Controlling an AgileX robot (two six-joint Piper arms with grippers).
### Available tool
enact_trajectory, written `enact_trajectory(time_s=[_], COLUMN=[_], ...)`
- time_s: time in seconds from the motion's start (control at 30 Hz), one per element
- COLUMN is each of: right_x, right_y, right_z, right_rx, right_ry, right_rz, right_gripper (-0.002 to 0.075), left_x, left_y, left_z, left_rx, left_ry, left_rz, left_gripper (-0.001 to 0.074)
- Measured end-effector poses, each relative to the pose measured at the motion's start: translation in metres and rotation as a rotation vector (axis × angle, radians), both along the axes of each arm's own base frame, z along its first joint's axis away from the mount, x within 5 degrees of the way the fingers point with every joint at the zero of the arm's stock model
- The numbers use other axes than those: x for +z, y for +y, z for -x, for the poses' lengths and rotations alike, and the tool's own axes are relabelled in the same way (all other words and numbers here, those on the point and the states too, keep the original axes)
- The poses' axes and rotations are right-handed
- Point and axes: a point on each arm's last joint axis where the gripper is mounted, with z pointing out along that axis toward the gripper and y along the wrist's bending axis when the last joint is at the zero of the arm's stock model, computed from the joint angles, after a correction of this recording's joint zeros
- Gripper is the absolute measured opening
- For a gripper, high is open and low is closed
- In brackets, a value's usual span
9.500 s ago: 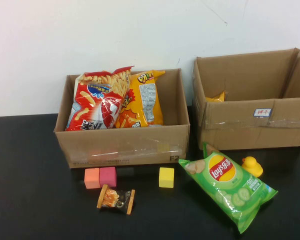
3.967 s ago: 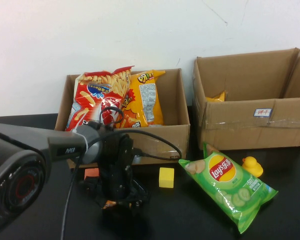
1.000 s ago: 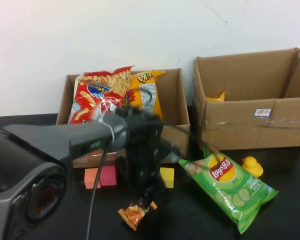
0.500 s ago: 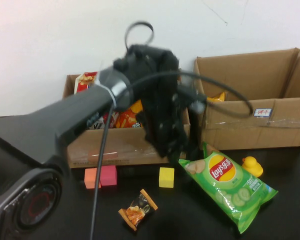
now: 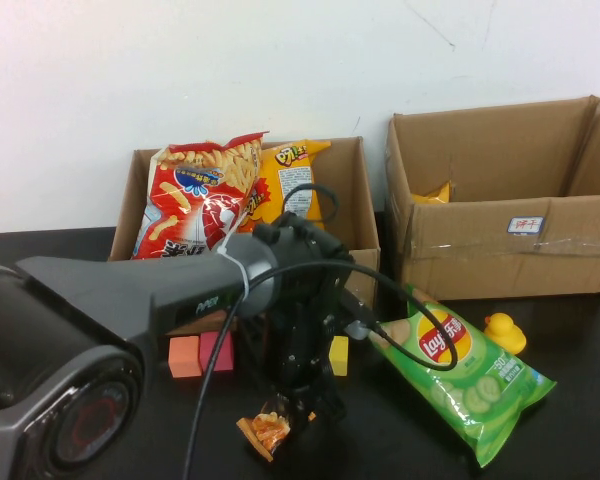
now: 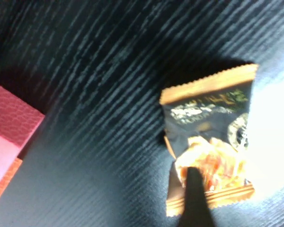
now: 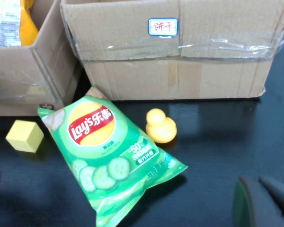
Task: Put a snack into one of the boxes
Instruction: Pick up the biscuit
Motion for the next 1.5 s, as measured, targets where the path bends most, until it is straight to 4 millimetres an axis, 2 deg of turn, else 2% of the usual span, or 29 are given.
enact_trajectory(time_s=[0.07,0.17,0.3,0.47,0.53,0.67,0.9,0.97,1.03,1.13,1.27,1.43,1.5], right_x=[0.0,0.0,0.0,0.0,0.0,0.0,0.0,0.0,0.0,0.0,0.0,0.0,0.0], right_y=[0.0,0.0,0.0,0.0,0.0,0.0,0.001,0.001,0.001,0.001,0.001,0.001,0.001], right_z=[0.0,0.0,0.0,0.0,0.0,0.0,0.0,0.0,0.0,0.0,0.0,0.0,0.0], right_rx=[0.0,-0.002,-0.004,-0.005,-0.005,-0.005,-0.006,-0.006,-0.009,-0.01,-0.009,-0.007,-0.007], right_ry=[0.0,0.0,0.001,0.001,0.001,0.001,0.001,0.001,0.002,0.002,0.002,0.001,0.001], right_rz=[0.0,-0.009,-0.015,-0.019,-0.019,-0.021,-0.023,-0.023,-0.029,-0.031,-0.028,-0.025,-0.024], right_gripper=[-0.0001,-0.0001,-0.0001,-0.0001,-0.0001,-0.0001,-0.0001,-0.0001,-0.0001,-0.0001,-0.0001,-0.0001,-0.0001], left_x=[-0.006,-0.018,-0.034,-0.05,-0.05,-0.051,-0.051,-0.05,-0.046,-0.037,-0.012,0.044,0.075], left_y=[0.001,0.002,0.002,0.002,0.001,0.0,-0.001,-0.001,-0.004,-0.01,-0.023,-0.047,-0.058], left_z=[0.0,-0.003,-0.006,-0.004,-0.003,-0.002,-0.001,-0.001,-0.002,-0.005,-0.015,-0.031,-0.039], left_rx=[-0.002,-0.021,-0.037,-0.039,-0.043,-0.052,-0.054,-0.051,-0.038,-0.015,-0.003,-0.009,-0.011], left_ry=[0.001,-0.009,-0.011,0.018,0.028,0.043,0.054,0.064,0.075,0.09,0.081,0.033,-0.03], left_rz=[-0.014,-0.036,-0.054,-0.066,-0.062,-0.048,-0.035,-0.037,-0.027,0.001,0.068,0.24,0.341], left_gripper=[0.0509,0.0632,0.0673,0.0681,0.068,0.0596,0.0256,0.019,0.0139,0.0111,0.0103,0.0099,0.0096])
